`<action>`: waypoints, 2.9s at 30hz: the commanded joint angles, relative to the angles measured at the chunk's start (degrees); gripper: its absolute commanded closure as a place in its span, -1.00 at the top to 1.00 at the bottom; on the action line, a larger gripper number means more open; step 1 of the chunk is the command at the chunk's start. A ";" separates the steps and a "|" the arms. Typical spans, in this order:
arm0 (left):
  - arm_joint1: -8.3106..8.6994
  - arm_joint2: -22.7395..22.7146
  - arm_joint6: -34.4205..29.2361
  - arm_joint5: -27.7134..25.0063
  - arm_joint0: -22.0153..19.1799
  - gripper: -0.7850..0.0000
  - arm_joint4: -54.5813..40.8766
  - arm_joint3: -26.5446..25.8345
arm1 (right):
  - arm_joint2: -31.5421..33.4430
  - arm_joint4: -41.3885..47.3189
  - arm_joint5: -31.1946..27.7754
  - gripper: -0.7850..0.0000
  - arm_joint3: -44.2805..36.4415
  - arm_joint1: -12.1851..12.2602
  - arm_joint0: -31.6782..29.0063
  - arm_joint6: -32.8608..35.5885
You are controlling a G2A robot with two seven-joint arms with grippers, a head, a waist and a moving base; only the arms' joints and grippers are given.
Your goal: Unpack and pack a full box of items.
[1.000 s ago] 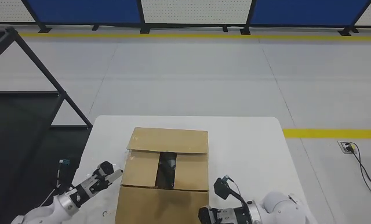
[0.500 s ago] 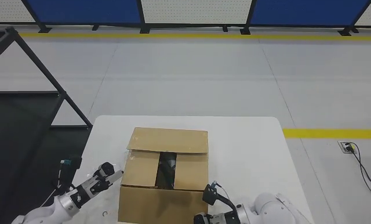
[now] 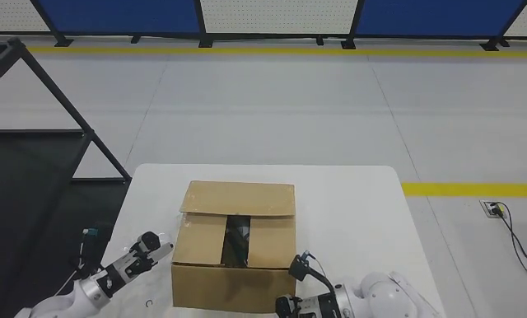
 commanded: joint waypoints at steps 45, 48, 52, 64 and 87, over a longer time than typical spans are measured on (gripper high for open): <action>0.83 -3.65 5.28 -4.03 4.65 1.00 -6.01 -3.59 | 3.85 18.26 14.12 1.00 7.95 -0.87 11.19 -22.24; 0.92 -3.91 5.14 -4.02 4.76 1.00 -6.20 -3.34 | 3.60 18.12 15.60 1.00 9.54 -1.07 11.43 -23.47; 1.01 -3.99 5.02 -4.12 4.73 1.00 -6.22 -3.01 | 3.33 18.97 16.01 1.00 10.54 -1.35 11.95 -23.49; 1.25 -4.39 4.95 -4.35 5.08 1.00 -7.32 -2.75 | -0.79 21.19 10.96 1.00 15.88 -4.00 18.79 -28.84; 1.51 -5.63 3.38 -6.03 6.92 1.00 -10.82 -2.36 | -6.26 14.77 11.26 1.00 24.19 -7.70 28.69 -41.86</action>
